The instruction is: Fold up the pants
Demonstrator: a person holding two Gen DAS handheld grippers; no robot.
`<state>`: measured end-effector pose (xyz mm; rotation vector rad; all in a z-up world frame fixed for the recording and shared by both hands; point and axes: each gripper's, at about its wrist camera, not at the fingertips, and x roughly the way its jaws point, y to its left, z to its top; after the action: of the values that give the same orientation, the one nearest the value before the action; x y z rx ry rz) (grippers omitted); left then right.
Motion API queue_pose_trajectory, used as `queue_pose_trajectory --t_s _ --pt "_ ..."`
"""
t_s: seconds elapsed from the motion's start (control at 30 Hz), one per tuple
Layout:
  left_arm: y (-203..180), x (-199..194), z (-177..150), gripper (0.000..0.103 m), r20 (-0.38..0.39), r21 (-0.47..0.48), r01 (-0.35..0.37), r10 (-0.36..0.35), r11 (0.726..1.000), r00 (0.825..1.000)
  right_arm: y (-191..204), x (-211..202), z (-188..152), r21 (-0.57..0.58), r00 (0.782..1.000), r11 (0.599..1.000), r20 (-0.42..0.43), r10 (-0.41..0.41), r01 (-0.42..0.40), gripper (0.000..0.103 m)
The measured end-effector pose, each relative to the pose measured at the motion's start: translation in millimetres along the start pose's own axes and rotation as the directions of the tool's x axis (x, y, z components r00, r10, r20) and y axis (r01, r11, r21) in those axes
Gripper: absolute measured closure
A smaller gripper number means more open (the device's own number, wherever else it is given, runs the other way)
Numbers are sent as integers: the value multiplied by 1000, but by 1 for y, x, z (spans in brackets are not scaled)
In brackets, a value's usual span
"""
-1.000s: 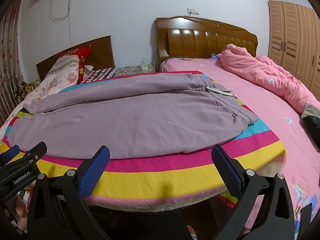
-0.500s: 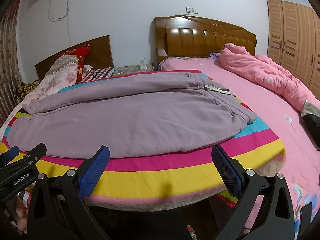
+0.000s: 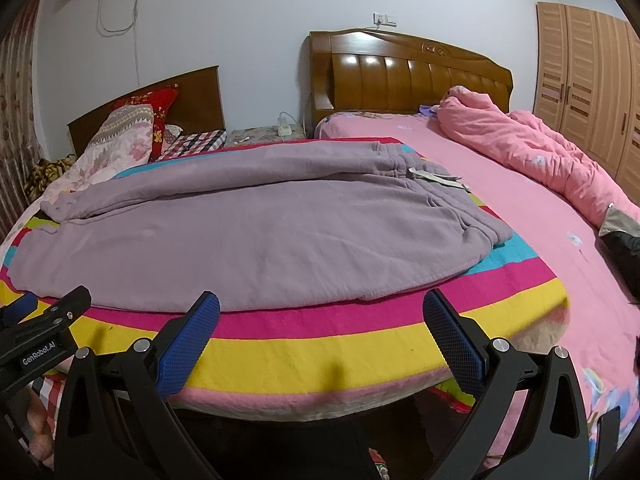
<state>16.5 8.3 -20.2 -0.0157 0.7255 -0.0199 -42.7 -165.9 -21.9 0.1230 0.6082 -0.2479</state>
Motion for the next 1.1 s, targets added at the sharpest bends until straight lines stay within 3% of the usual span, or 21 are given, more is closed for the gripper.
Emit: queue_pose_trajectory --t_s 0.2,0.43,0.7,0.87,1.0,1.1 --pt "2 0 1 2 4 -8 14 -14 1000 1000 1 7 0 -15 999 1000 -24 -25 25 5" --pt "-10 14 2 2 -38 51 21 -19 998 999 -3 29 -1 -10 995 998 -79 -58 57 5" --pt "-17 47 32 2 -63 149 -44 54 988 997 -11 57 18 -27 988 995 -113 -102 99 5" --pt "-20 56 74 2 42 181 -99 93 979 995 -27 70 65 -94 999 994 4 -52 52 5" --pt "-14 85 127 2 33 138 25 -30 990 999 -57 112 132 -65 997 995 21 76 -74 5" --pt "-11 107 160 2 82 101 95 -103 990 991 -62 169 192 -181 976 962 35 215 -205 5"
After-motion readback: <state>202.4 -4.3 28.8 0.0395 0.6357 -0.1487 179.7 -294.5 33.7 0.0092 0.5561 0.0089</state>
